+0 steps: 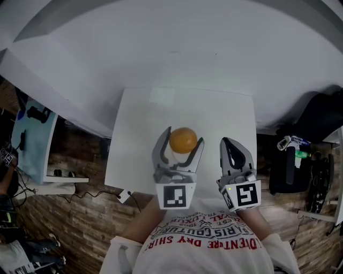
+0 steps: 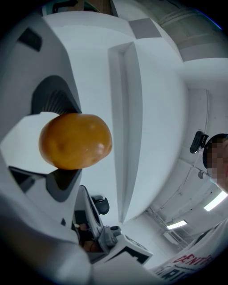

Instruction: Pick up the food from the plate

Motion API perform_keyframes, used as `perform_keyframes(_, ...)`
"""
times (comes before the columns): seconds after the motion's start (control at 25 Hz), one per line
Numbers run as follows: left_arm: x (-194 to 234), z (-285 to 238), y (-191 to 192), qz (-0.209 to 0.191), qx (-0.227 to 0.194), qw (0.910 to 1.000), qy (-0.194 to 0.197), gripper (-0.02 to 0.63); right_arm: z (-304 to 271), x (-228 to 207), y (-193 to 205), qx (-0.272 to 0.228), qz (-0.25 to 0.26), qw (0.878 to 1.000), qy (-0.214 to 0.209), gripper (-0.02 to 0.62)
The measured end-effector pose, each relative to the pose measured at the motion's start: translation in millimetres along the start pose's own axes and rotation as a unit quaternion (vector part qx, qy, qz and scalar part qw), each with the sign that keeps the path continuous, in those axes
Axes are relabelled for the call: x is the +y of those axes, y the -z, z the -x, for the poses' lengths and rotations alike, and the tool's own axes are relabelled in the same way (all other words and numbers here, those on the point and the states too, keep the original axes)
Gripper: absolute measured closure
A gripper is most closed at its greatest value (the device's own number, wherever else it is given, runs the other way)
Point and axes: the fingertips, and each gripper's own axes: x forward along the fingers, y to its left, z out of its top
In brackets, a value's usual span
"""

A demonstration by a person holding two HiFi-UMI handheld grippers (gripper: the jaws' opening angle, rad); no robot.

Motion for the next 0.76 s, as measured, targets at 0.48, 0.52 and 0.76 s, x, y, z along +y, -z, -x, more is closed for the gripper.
perform_keyframes(0.48, 6.8, -6.0, 11.8, 0.04, 0.012, 0.9991, -0.006, 0.258, -4.8, 6.5, 7.1, 0.011, 0.007, 1.0, -0.003, 0.586)
perform_keyframes(0.52, 6.7, -6.4, 12.5, 0.046, 0.013, 0.9988, -0.007, 0.258, -5.2, 7.0, 7.9, 0.013, 0.008, 1.0, -0.004, 0.586)
perform_keyframes(0.76, 3.8, -6.8, 18.3, 0.043, 0.021, 0.9988, 0.004, 0.258, -8.7, 8.1, 13.0, 0.019, 0.008, 1.0, -0.004, 0.586)
